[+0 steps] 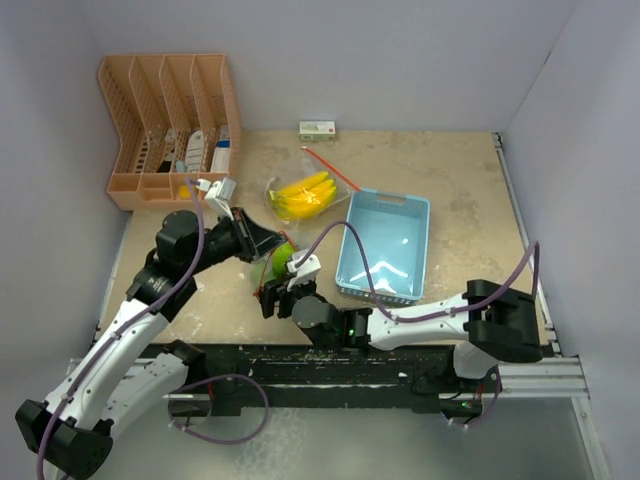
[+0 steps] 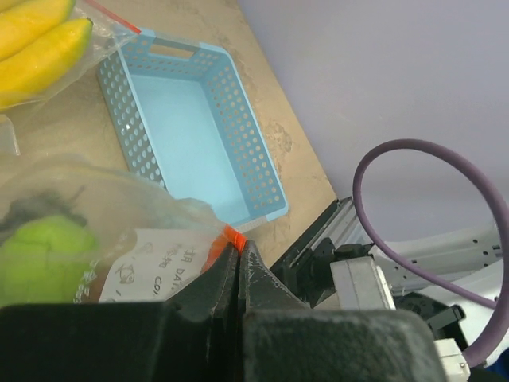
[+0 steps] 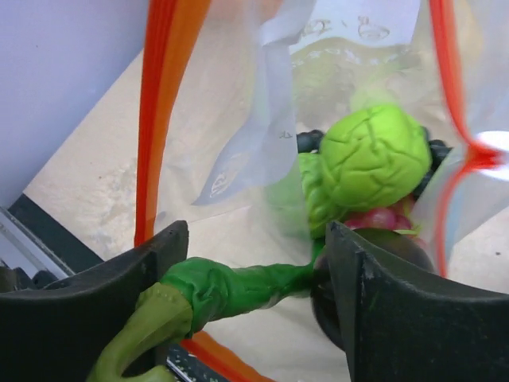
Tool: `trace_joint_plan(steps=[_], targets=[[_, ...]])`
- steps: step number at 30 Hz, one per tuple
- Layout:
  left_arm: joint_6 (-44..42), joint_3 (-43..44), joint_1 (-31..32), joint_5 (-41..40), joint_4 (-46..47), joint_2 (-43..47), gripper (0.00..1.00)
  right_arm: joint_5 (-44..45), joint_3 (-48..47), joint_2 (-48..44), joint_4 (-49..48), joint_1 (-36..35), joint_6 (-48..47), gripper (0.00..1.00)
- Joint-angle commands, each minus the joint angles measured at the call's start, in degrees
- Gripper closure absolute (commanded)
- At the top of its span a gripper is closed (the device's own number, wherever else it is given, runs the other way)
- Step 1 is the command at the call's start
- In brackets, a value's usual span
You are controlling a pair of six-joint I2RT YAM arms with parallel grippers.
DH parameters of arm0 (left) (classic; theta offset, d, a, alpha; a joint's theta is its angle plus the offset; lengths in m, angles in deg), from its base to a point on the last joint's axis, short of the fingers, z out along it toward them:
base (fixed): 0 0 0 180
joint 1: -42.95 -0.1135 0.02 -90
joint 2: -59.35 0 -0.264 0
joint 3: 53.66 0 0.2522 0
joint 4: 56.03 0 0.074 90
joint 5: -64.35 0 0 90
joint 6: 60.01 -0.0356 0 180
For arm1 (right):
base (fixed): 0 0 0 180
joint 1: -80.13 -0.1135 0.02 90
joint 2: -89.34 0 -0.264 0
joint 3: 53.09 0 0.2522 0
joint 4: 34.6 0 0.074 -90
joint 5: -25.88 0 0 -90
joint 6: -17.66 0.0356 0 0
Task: Place the food in the zip-top bag and seal the zipper
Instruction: Place the fake vegetable in the zipper food storage bag.
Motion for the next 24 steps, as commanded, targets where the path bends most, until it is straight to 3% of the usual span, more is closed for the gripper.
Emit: trace_joint_plan(steps=[1, 3, 6, 14, 18, 24], targets=[[0.46, -0.08, 0.19, -0.34, 4.74, 4.97, 1.0, 2.04, -1.63, -6.03, 7.29, -0.46, -3.27, 0.23], [0.4, -1.27, 0.17, -0.98, 3.83, 6.02, 1.0, 3.16, -2.26, -8.94, 9.59, -0.46, -5.76, 0.16], [0.08, -1.61, 0.22, -1.37, 3.42, 6.11, 1.0, 3.2, -2.75, -13.77, 13.22, -0.47, -7.16, 0.12], [0.38, -2.72, 0.17, -0.47, 6.03, 3.77, 1.0, -4.63, -0.6, -27.91, 17.07, -0.46, -9.46, 0.11], [0.83, -3.51, 0.17, 0.03, 6.87, 3.33, 1.0, -3.44, -0.24, -31.5, 22.06, -0.46, -7.33, 0.11], [0.63, -2.78, 0.17, -0.42, 6.35, 3.94, 1.0, -4.06, -0.69, -34.15, 34.32, -0.46, -5.61, 0.25]])
